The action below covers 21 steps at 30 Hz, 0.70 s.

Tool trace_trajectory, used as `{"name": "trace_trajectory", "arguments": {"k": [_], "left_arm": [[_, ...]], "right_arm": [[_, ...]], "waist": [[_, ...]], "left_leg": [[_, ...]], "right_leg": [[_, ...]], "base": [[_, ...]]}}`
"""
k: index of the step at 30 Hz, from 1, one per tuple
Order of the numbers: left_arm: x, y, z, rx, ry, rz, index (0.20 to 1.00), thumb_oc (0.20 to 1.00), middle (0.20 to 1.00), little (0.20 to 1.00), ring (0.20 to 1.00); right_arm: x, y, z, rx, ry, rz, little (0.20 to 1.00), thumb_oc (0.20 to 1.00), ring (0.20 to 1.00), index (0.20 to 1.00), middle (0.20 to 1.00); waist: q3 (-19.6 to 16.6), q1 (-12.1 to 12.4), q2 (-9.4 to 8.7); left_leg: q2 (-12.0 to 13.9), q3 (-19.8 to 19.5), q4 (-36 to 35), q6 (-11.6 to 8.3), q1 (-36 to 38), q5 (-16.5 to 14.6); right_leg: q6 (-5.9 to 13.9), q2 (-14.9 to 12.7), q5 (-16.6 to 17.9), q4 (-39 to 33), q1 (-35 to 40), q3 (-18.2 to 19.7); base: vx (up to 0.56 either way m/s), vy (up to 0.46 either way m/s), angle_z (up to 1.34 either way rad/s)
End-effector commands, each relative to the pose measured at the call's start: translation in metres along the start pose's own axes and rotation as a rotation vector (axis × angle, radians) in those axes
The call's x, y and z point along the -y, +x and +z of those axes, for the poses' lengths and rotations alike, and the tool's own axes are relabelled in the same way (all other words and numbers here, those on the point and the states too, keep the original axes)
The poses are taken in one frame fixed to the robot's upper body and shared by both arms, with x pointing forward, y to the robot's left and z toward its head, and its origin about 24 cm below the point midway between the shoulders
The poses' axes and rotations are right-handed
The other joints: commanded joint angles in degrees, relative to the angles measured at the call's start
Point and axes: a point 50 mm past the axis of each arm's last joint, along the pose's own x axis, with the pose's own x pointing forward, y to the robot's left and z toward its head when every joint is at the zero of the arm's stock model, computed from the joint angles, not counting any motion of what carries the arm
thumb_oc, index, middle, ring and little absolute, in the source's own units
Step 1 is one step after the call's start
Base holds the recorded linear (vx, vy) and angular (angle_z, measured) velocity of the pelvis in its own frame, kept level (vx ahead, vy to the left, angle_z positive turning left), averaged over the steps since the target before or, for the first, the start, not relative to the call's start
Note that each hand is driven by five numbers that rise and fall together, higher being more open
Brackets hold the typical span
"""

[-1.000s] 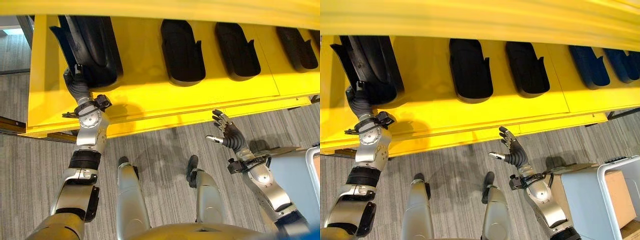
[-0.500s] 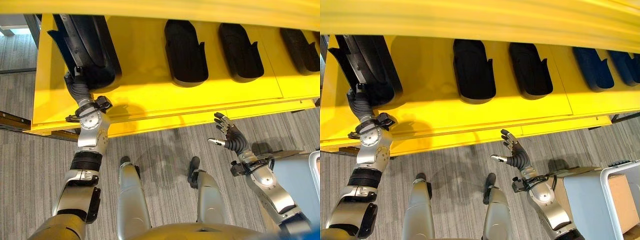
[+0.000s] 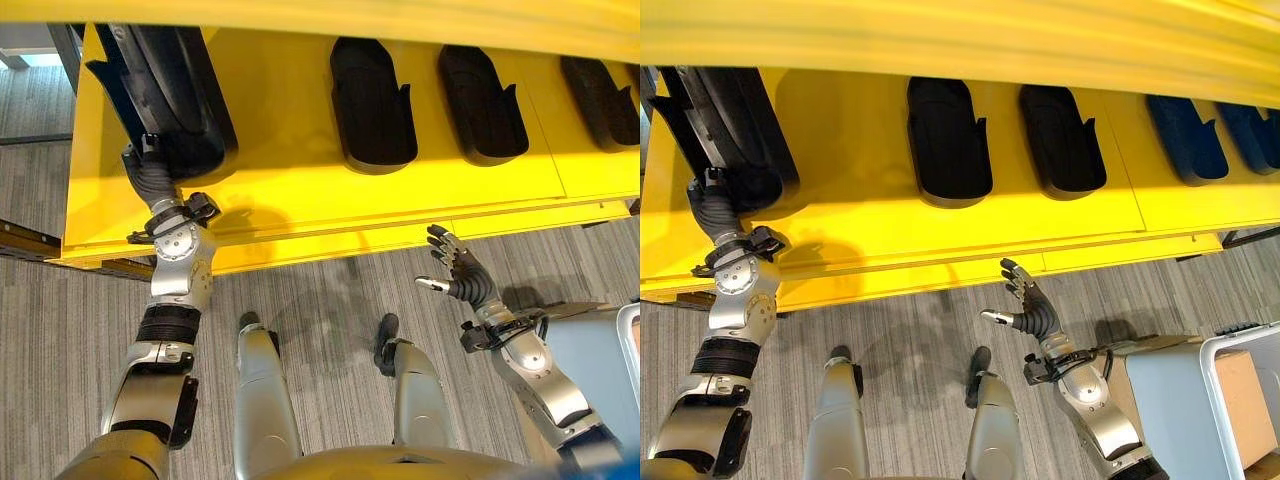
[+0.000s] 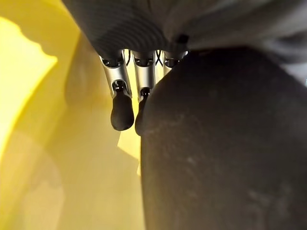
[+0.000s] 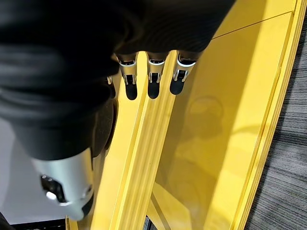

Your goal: Move parts from the plastic box to the shelf.

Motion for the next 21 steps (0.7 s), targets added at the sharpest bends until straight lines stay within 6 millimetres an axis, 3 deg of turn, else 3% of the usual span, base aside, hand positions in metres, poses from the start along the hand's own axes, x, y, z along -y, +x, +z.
{"name": "trace_trajectory", "arguments": {"k": [1,7,8,9,21], "left_arm": [[-0.0448,-0.0181,-0.0464,-0.221,0.070,0.143,0.200,0.200,0.200,0.200,0.200],[-0.0531,-0.0181,-0.0463,-0.220,0.092,0.159,0.200,0.200,0.200,0.200,0.200],[-0.0530,-0.0185,-0.0469,-0.223,0.094,0.157,0.561,0.561,0.561,0.561,0.561],[-0.0528,-0.0188,-0.0473,-0.225,0.097,0.155,1.000,1.000,1.000,1.000,1.000],[-0.0497,-0.0188,-0.0480,-0.229,0.102,0.141,1.000,1.000,1.000,1.000,1.000]], "right_arm": [[0.0094,0.0010,0.0325,0.146,-0.025,0.013,1.000,1.000,1.000,1.000,1.000],[0.0107,-0.0002,0.0322,0.143,-0.027,0.011,1.000,1.000,1.000,1.000,1.000],[0.0108,-0.0003,0.0322,0.143,-0.027,0.010,1.000,1.000,1.000,1.000,1.000],[0.0106,-0.0003,0.0322,0.144,-0.025,0.011,1.000,1.000,1.000,1.000,1.000],[0.0127,-0.0019,0.0323,0.141,-0.024,0.004,1.000,1.000,1.000,1.000,1.000]], "waist": [[2.33,1.32,0.01],[2.65,1.51,0.12],[2.66,1.53,0.13],[2.73,1.51,0.14],[2.74,1.29,0.12]], "left_leg": [[-1.67,2.10,-7.60,2.46,1.89,4.89],[-1.84,2.23,-7.68,2.48,1.79,5.07],[-1.79,2.26,-7.63,2.48,1.78,5.03],[-1.80,2.25,-7.45,2.49,1.71,5.00],[-1.69,2.47,-7.38,2.52,1.72,4.96]], "right_leg": [[-1.98,-0.93,-5.52,9.72,-2.68,0.20],[-1.95,-0.94,-5.31,9.46,-2.74,0.38],[-1.96,-0.95,-5.30,9.46,-2.73,0.37],[-2.00,-0.97,-5.31,9.57,-2.78,0.40],[-1.98,-0.90,-5.13,9.69,-3.14,0.88]], "base": [[0.00,0.000,0.00],[0.00,0.000,0.00],[0.00,0.000,0.00],[0.00,0.000,0.00],[0.00,0.000,0.00]]}}
